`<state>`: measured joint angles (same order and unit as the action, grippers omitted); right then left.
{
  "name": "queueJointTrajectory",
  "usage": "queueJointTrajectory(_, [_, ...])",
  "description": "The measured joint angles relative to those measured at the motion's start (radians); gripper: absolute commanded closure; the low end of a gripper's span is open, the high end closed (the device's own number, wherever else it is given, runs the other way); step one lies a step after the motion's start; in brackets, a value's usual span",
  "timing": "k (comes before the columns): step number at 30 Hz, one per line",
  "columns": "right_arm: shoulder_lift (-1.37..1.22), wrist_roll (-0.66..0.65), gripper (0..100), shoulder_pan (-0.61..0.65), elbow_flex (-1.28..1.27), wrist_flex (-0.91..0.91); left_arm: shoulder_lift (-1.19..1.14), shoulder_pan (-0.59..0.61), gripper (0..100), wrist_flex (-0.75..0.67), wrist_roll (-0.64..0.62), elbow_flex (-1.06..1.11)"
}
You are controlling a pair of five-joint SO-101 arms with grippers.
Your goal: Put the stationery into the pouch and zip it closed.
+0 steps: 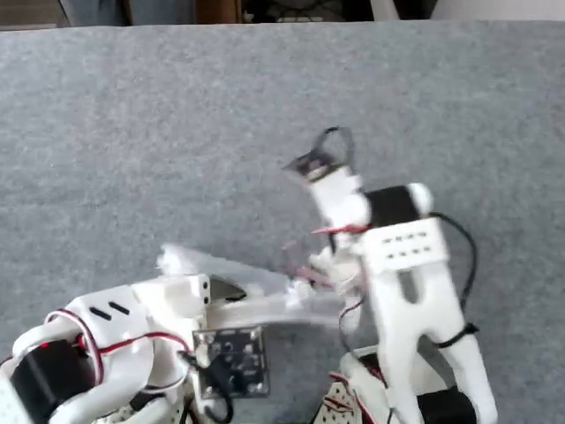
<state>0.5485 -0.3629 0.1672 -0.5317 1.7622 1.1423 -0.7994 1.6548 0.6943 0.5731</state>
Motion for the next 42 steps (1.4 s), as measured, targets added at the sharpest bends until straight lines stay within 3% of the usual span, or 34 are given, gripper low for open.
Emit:
queueJointTrajectory(5, [0.0,-0.055,98.5,-0.163,0.041,0.0,0.0,0.015,97,0.0,0.0,0.003])
queueJointTrajectory(12, [0.0,-0.155,98.4,-0.207,0.041,0.0,-0.002,0.023,97,0.0,0.0,-0.009])
queueJointTrajectory(15, [0.0,-0.157,98.4,-0.212,0.046,0.0,-0.005,0.023,97,0.002,0.0,-0.021])
queueJointTrajectory(19, [0.0,-0.038,98.4,-0.276,0.138,-0.028,-0.014,0.049,97,-0.02,0.048,-0.032])
queueJointTrajectory(22, [0.0,0.041,98.4,-0.348,0.247,-0.043,-0.038,0.21,97,-0.173,0.063,-0.034])
queueJointTrajectory(27, [0.0,0.066,98.4,-0.373,0.359,-0.018,-0.163,0.506,97,-0.523,0.066,-0.029])
queueJointTrajectory(31, [0.0,0.08,98.4,-0.373,0.365,-0.009,-0.21,0.571,97,-0.595,0.04,-0.098])
queueJointTrajectory(35, [0.0,0.112,98.4,-0.373,0.365,-0.009,-0.215,0.463,97,-0.497,0.009,-0.138])
queueJointTrajectory(42, [0.0,0.112,98.4,-0.373,0.365,-0.008,-0.196,-0.066,97,-0.009,0.069,0.087])
